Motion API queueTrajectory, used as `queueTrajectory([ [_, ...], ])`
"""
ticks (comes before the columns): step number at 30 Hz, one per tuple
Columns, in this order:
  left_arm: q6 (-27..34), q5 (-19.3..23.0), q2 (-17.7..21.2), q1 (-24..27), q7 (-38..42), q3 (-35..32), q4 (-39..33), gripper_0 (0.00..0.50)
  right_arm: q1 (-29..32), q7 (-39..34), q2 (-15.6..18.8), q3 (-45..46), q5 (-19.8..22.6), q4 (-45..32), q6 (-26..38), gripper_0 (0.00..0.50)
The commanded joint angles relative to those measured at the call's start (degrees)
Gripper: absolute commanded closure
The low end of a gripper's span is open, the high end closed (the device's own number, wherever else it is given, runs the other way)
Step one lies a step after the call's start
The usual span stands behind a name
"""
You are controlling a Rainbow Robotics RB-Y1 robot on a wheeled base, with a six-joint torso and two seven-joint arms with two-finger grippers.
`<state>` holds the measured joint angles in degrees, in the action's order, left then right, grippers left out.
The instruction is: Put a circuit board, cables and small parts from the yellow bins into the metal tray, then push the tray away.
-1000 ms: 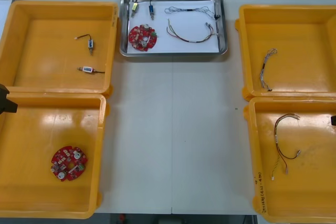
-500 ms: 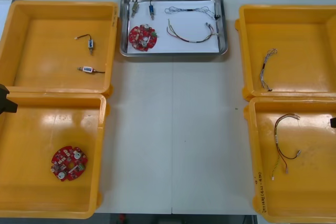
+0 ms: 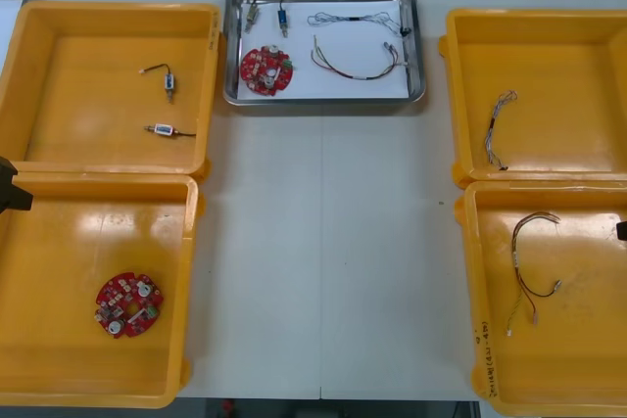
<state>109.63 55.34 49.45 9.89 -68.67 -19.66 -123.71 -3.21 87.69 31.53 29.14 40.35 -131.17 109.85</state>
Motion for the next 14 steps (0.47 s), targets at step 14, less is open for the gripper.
queueTrajectory([
  [14, 0.37, 0.38, 2.41, -0.83, -2.96, -1.0, -1.44, 0.0, 1.1, -1.82, 0.9, 0.31, 0.08, -0.49, 0.15, 0.0],
])
